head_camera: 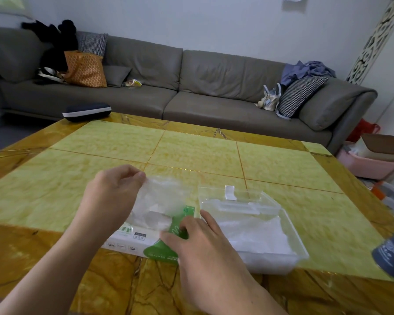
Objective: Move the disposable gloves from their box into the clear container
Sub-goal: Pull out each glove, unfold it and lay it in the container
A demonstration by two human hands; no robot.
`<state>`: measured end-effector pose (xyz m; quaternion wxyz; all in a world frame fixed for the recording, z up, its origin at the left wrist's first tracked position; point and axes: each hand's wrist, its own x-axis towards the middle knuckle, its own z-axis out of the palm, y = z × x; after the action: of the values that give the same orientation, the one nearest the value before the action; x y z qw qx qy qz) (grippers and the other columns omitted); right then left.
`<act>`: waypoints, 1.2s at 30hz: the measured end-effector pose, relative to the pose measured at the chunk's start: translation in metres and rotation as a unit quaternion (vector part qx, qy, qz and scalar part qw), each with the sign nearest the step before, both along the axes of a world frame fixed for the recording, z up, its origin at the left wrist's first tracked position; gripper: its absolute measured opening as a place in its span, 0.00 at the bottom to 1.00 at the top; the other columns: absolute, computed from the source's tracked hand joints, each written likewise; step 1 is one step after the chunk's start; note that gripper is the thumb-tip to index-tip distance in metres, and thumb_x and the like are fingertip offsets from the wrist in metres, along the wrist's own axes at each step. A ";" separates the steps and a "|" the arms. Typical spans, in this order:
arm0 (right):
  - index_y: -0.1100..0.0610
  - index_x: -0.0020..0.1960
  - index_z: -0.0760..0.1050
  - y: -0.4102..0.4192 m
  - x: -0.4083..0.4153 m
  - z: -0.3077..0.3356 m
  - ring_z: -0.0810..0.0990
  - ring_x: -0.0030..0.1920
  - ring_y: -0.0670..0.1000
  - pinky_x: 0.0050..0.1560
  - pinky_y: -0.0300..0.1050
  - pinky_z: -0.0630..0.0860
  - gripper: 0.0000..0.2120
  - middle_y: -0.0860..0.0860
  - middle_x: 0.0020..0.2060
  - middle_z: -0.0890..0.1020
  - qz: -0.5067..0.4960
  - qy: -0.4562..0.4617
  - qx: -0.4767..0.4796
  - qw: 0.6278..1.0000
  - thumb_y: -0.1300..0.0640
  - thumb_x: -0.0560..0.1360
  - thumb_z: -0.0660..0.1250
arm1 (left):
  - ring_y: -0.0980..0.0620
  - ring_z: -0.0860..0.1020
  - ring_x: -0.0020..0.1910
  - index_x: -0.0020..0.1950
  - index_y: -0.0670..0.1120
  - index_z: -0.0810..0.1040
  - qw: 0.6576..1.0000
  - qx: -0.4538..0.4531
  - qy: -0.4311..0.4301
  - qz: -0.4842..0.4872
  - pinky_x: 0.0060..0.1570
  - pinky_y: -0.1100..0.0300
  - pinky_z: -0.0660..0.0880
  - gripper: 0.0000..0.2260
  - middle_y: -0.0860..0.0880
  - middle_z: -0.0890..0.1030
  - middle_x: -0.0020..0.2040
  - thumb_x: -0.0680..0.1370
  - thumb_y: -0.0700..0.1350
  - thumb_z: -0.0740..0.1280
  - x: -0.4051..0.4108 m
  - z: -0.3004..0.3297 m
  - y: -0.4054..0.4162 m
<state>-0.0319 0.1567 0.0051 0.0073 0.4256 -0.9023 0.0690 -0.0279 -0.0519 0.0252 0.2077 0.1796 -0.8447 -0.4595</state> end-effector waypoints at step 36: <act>0.56 0.45 0.84 0.016 -0.041 0.031 0.85 0.47 0.50 0.50 0.37 0.77 0.05 0.52 0.43 0.88 -0.166 -0.275 -0.595 0.737 0.61 0.80 0.71 | 0.63 0.77 0.42 0.53 0.59 0.80 0.976 -0.163 -0.097 -0.107 0.41 0.65 0.76 0.11 0.64 0.80 0.50 0.74 0.57 0.76 0.003 -0.005 0.013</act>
<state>-0.0730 0.1730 0.0365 0.0219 0.1407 -0.6967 0.7031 -0.0245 -0.0390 0.0205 0.1007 0.0960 -0.9386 -0.3158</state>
